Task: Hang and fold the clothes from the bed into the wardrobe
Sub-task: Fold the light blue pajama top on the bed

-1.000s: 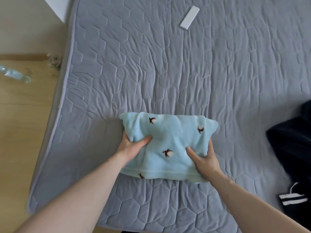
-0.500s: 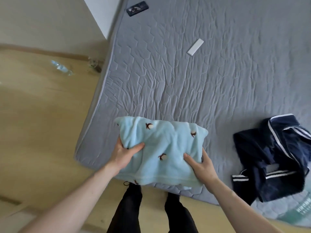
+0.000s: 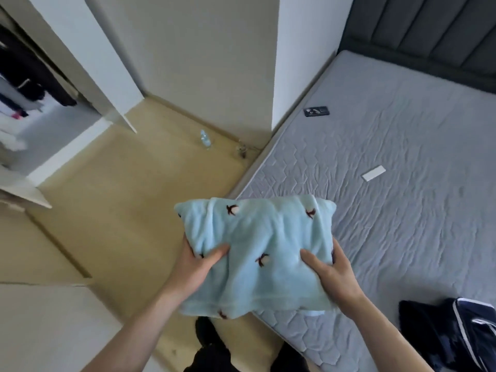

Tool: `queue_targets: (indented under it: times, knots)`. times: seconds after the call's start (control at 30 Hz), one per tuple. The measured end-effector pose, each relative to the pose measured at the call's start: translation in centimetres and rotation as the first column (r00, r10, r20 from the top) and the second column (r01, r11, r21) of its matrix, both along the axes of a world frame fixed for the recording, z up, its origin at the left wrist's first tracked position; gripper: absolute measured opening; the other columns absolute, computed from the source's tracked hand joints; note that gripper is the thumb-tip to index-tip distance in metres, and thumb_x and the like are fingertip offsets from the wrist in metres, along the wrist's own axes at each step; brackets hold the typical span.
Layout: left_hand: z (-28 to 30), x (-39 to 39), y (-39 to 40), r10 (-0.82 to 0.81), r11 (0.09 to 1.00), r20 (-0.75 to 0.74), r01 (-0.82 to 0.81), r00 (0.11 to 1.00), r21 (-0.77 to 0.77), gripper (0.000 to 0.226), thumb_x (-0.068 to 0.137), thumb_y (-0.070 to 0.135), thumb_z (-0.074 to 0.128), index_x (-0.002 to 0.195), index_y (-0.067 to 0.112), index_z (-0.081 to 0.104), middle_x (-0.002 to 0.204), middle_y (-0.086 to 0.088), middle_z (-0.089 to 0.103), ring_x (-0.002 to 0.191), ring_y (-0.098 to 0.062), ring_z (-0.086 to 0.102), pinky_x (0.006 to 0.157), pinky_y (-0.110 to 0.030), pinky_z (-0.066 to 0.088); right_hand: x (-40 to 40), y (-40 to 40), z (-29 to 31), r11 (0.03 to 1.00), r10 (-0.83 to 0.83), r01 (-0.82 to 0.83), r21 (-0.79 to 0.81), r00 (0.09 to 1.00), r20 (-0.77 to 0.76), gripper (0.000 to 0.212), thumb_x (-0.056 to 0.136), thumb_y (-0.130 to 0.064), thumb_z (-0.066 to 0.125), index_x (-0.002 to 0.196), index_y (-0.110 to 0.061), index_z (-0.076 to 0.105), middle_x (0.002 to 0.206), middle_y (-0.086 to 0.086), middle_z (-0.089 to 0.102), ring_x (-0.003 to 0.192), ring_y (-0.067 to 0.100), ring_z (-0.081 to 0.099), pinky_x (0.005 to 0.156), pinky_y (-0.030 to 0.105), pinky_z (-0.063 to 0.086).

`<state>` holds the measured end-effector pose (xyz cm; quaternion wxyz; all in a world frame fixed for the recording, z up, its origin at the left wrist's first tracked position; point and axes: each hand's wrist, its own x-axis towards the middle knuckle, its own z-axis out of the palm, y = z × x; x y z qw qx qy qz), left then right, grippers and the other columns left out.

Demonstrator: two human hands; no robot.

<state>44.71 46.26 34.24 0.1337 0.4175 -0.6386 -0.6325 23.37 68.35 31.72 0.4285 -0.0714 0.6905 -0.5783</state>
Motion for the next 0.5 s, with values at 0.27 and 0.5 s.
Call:
queue_targets:
  times: [0.27, 0.5]
  knots:
    - [6.1, 11.7, -14.2, 0.243, 0.963, -0.099, -0.253, 0.965, -0.095, 0.065, 0.074, 0.044, 0.088, 0.129, 0.042, 0.054, 0.119, 0.019, 0.07, 0.105, 0.0, 0.069, 0.088, -0.028, 0.053, 8.1, -19.4, 5.9, 0.979, 0.179, -0.188, -0.081, 0.978, -0.102, 0.064, 0.066, -0.057, 0.09, 0.121, -0.049, 0.06, 0.108, -0.021, 0.074, 0.09, 0.003, 0.074, 0.062, 0.014, 0.058]
    - [10.2, 19.1, -26.0, 0.409, 0.881, -0.176, -0.438, 0.895, -0.178, 0.079, 0.066, 0.056, 0.09, 0.132, 0.048, 0.048, 0.117, 0.03, 0.066, 0.102, 0.009, 0.065, 0.086, -0.024, 0.051, 14.1, -34.6, 10.1, 0.929, 0.293, -0.333, -0.164, 0.929, -0.225, 0.067, 0.062, -0.061, 0.087, 0.123, -0.047, 0.063, 0.112, -0.016, 0.075, 0.098, 0.007, 0.074, 0.081, 0.032, 0.058]
